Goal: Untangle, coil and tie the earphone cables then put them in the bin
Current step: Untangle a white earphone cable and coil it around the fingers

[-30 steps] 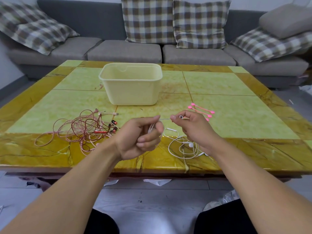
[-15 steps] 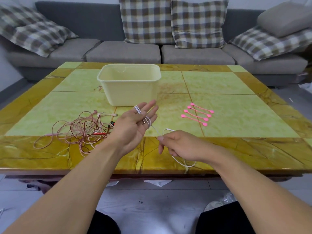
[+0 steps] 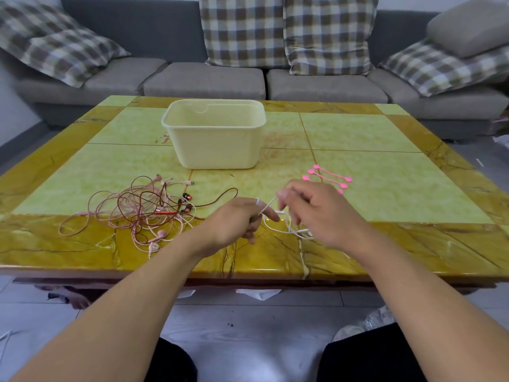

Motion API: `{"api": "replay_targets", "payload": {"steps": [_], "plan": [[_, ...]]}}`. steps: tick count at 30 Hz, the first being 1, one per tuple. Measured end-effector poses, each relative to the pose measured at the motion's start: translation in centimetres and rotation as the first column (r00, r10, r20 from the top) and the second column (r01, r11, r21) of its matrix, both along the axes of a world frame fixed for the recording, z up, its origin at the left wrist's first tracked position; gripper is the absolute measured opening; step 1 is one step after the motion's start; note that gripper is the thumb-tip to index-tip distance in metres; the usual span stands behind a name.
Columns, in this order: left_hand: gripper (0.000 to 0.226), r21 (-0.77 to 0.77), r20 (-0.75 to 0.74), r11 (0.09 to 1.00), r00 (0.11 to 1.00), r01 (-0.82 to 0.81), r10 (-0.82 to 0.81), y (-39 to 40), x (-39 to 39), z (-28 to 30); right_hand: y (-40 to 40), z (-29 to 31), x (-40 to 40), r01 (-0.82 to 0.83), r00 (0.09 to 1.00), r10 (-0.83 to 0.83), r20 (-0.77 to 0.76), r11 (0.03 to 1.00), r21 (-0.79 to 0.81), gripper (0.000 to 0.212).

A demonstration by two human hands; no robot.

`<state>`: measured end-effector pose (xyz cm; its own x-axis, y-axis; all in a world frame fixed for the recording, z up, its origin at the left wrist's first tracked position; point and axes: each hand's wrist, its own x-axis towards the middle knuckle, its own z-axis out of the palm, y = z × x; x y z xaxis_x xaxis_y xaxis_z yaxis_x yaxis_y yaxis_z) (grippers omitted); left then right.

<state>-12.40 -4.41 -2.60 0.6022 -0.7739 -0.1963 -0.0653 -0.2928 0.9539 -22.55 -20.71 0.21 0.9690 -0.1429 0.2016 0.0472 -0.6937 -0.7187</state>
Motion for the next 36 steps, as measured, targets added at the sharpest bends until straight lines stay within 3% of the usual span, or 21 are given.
{"api": "replay_targets", "payload": {"steps": [4,7,10,14,20,23,25,28,30,33,36], "plan": [[0.069,-0.101,-0.307,0.991,0.945,0.090,-0.117,0.4,0.0,1.2,-1.4,-0.5,0.6,0.127,0.976,-0.155,0.151,0.976,0.180,0.026],[0.058,-0.250,-0.444,0.957,0.861,0.145,-0.247,0.4,-0.5,1.7,-1.3,-0.7,1.1,0.158,0.968,-0.203,0.147,0.949,0.271,0.024],[0.039,-0.389,-0.443,0.913,0.843,0.125,-0.304,0.2,-1.0,2.0,-1.1,-1.4,1.8,0.166,0.974,-0.208,0.083,0.919,0.356,0.024],[0.033,-0.519,-0.456,0.849,0.873,-0.101,-0.175,-0.4,-1.8,2.4,-0.1,-2.5,2.3,0.109,0.993,-0.082,-0.091,0.930,0.352,0.028],[0.038,-0.611,-0.570,0.685,0.821,-0.398,-0.031,-0.5,-0.1,2.0,1.2,-2.8,1.9,-0.075,0.937,0.129,-0.324,0.982,0.175,0.034],[0.040,-0.574,-0.583,0.659,0.808,-0.487,0.090,0.1,1.1,1.5,1.6,-2.9,1.5,-0.178,0.881,0.212,-0.423,0.977,0.118,0.032],[0.041,-0.529,-0.522,0.701,0.835,-0.478,0.176,0.4,1.6,0.9,1.8,-2.6,1.1,-0.227,0.882,0.248,-0.401,0.969,0.100,0.030],[0.039,-0.349,-0.165,0.875,0.942,-0.334,0.294,0.3,1.7,0.1,1.8,-1.6,0.7,-0.213,0.944,0.223,-0.242,0.975,0.070,0.025],[0.034,-0.160,0.019,0.964,0.976,-0.212,0.218,0.3,1.3,0.0,1.5,-0.9,0.4,-0.174,0.974,0.189,-0.127,0.978,0.119,0.025],[0.032,0.007,0.025,0.998,0.998,-0.065,0.065,0.5,0.5,0.3,0.4,-0.4,0.4,-0.060,0.998,0.064,-0.007,0.971,0.233,0.028],[0.063,0.004,-0.143,0.999,0.989,0.032,-0.031,0.7,0.1,1.1,-0.6,-0.4,0.7,0.047,0.995,-0.075,0.073,0.943,0.330,0.030]]}}
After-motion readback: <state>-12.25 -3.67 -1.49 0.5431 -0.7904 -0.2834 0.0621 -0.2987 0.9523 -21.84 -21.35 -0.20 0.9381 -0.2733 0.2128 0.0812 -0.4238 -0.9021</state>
